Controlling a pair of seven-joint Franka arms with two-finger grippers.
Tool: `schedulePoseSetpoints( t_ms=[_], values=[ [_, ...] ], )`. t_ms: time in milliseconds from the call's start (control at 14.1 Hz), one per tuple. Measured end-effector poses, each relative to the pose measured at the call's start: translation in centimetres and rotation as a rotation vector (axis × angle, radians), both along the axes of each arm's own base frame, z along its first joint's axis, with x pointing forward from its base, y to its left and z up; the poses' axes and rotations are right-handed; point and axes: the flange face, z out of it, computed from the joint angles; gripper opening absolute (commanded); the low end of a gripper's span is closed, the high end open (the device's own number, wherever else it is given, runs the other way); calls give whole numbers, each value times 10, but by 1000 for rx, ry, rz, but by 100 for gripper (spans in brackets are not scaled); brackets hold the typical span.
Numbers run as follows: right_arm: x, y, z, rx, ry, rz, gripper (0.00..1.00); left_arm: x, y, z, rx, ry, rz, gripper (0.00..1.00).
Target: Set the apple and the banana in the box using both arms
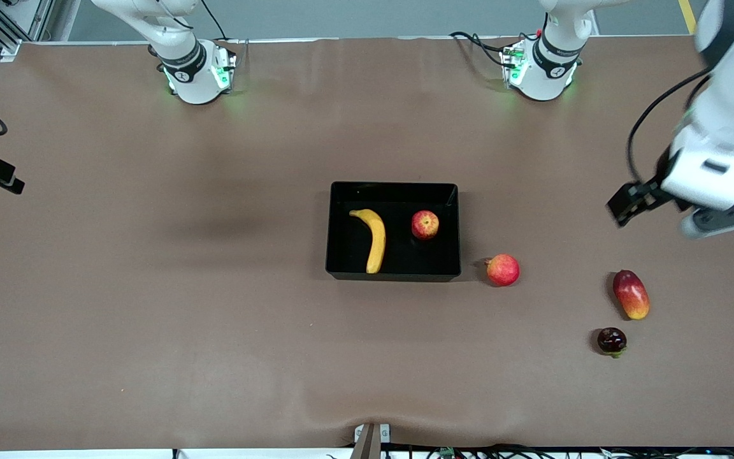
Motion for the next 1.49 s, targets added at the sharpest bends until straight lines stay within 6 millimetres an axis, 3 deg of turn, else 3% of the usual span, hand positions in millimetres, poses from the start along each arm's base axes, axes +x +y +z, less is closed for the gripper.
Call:
schedulePoseSetpoints(
  t_ms=[425, 708, 1133, 1487],
  values=[
    [-7, 12, -6, 10, 70, 21, 100, -36, 65, 13, -22, 55, -74, 100],
    [-7, 30, -7, 11, 86, 51, 100, -50, 88, 16, -27, 57, -39, 100],
    [-7, 33, -7, 10, 84, 55, 100, -51, 67, 4, -43, 84, -90, 100],
    [-7, 36, -7, 11, 84, 61, 100, -53, 35, 12, -64, 67, -150, 100]
  ],
)
